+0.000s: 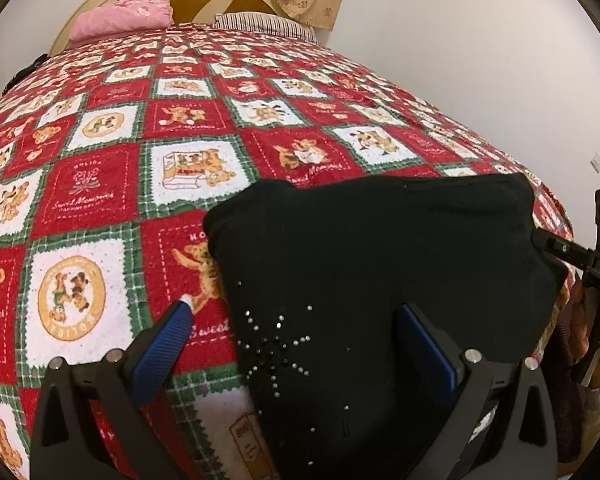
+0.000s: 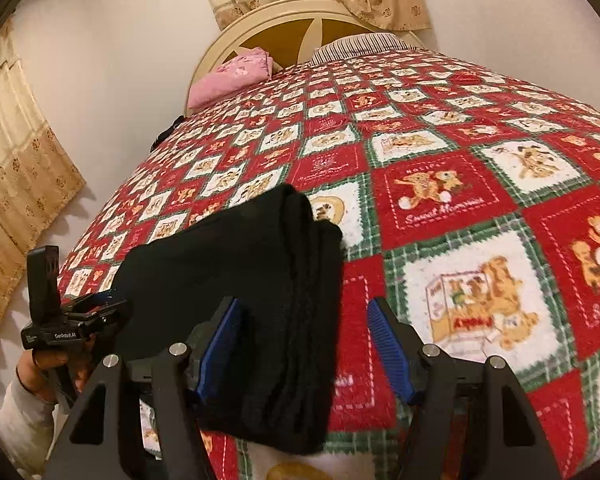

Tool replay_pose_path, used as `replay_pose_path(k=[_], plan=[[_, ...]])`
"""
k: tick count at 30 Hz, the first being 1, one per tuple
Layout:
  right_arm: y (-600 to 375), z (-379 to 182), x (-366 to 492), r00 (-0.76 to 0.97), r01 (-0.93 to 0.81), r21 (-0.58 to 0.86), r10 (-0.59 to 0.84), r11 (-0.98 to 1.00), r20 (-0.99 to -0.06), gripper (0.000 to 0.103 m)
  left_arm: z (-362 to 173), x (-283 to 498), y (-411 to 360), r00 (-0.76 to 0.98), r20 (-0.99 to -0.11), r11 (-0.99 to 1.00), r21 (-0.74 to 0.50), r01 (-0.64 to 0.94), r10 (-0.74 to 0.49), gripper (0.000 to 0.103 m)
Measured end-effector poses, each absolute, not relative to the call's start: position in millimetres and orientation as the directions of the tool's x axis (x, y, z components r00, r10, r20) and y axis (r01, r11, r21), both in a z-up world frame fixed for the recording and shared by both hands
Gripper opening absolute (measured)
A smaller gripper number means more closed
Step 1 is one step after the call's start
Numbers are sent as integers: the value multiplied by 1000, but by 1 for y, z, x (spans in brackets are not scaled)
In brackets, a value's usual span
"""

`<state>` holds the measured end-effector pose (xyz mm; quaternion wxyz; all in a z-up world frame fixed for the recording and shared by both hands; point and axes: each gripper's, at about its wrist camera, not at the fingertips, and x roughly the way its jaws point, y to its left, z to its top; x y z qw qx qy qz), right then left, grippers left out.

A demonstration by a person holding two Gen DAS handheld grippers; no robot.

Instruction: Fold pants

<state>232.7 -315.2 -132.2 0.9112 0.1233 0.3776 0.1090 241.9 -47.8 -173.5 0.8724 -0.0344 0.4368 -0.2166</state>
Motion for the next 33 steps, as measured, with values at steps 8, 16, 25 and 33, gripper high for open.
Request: replay_pose_path(k=[8,16,25,33], plan=[[-319,-140,237,695,-110,367,336,924,-636,64,-174,245,-49,517,-752,902,-247,354,-409,103],[-322,-144,239,703,-94,375,328,922,-631,59,-174,245,-51,521,-750,901,-241,360,-409,103],[-329,-145,235,722,-117,402,356,908,-594,50,-170,237,-49,531,-729,890,-251,380,-432,93],[-318,-141,236,741,-120,388,343,914,-578,33,-166,237,-52,516,-710,866,-289,408,-480,63]])
